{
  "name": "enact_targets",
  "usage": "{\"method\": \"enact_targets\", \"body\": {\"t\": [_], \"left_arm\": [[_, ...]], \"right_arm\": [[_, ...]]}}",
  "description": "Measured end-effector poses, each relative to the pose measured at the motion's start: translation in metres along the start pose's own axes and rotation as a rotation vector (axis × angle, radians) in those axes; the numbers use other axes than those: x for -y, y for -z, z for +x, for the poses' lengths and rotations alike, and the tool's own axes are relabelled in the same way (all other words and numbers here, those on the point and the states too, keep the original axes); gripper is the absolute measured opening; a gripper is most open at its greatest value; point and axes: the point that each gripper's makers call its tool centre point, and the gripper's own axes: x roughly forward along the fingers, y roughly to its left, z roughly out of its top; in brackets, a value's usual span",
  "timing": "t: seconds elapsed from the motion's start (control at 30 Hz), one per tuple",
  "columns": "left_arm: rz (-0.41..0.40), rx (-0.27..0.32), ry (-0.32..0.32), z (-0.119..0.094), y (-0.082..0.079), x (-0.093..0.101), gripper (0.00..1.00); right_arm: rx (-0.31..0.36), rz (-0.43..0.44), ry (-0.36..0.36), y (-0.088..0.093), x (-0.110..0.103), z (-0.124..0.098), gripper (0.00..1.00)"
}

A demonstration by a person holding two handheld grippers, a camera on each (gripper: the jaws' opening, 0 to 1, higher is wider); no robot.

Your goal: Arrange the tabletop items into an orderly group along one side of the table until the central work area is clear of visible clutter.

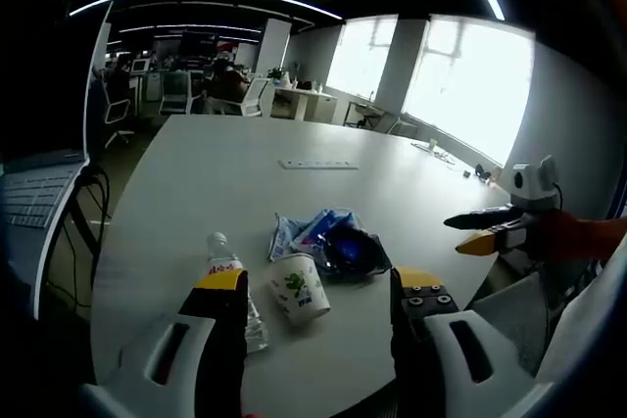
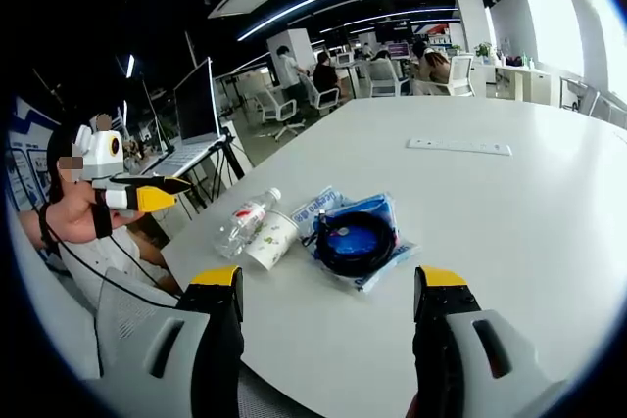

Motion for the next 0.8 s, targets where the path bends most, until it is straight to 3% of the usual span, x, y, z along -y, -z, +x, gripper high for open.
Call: {"method": "enact_targets", "body": {"t": [0.8], "left_arm": [[0.005,0.0,0.006,-0.0014,-0.0007,0.0026,0.59]], "right_arm": [[-0.002,-0.002,-0.006,0.0008,-0.0034,0.0001,0.7]]}}
